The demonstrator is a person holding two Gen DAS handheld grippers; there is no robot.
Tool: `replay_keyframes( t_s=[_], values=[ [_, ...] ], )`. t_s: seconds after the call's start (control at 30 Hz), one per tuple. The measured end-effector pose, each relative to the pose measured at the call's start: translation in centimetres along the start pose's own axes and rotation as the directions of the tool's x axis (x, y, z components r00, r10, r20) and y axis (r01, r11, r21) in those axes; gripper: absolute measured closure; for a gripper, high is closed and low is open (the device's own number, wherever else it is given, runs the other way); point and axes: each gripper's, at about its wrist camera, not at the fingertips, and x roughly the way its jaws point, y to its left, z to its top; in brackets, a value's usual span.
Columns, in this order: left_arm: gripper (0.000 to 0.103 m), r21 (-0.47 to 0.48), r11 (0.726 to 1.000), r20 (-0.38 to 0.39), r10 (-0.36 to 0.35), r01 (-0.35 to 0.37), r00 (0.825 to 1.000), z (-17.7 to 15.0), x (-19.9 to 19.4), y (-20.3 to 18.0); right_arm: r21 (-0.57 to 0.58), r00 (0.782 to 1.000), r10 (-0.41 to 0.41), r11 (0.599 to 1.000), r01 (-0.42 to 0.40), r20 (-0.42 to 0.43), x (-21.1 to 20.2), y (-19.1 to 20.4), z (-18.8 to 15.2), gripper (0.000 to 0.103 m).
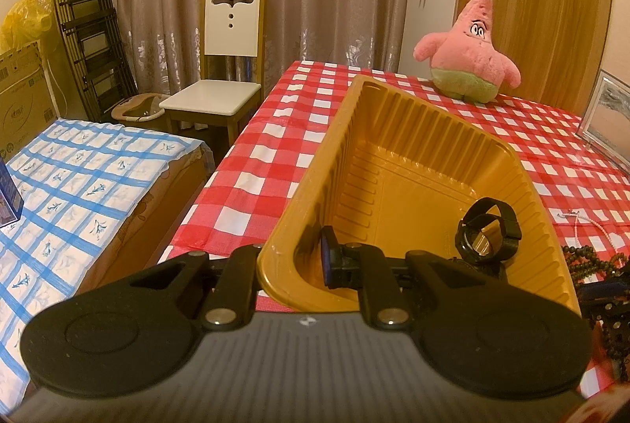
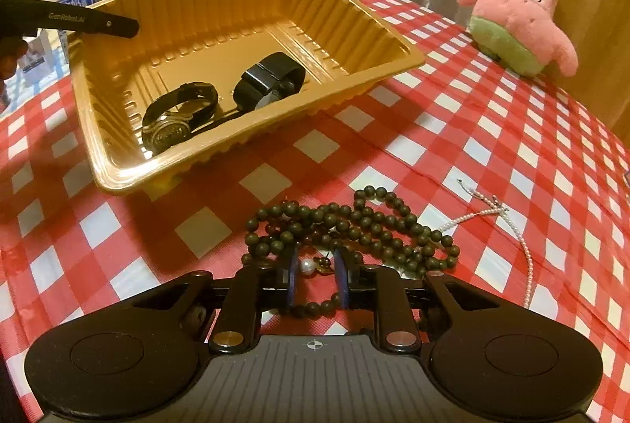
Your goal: Organize jewelry
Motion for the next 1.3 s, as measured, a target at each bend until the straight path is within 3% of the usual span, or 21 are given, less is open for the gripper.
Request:
replay_keyframes(
  t_s=[0.37, 0.77, 1.0, 1.3],
  values=[
    [0.089, 0.001, 1.000, 0.000, 0.000, 0.000, 1.000, 0.0, 0.0, 0.0, 0.034, 1.000, -0.007, 0.999, 0.006, 0.021, -1.0, 0.4, -0.1, 0.087],
    [0.089, 0.002, 1.000, 0.000, 0.000, 0.000, 1.000, 0.0, 0.0, 0.0, 0.093, 0.984, 0.041, 0.994, -0.058, 0.174, -5.7, 0.8, 3.2, 0.087],
    [0.090, 0.006, 1.000, 0.001, -0.001, 0.001, 1.000, -0.1, 0.1, 0.0, 0.077, 0.958, 0.145, 0.983, -0.169, 0.248, -5.3, 2.5, 6.4, 0.087],
    [0.090, 0.018, 1.000, 0.002, -0.009, 0.009, 1.000, 0.0, 0.1, -0.2, 0.070, 0.927, 0.292, 0.946, -0.316, 0.236, -0.7, 5.9, 9.1, 0.087]
  ],
)
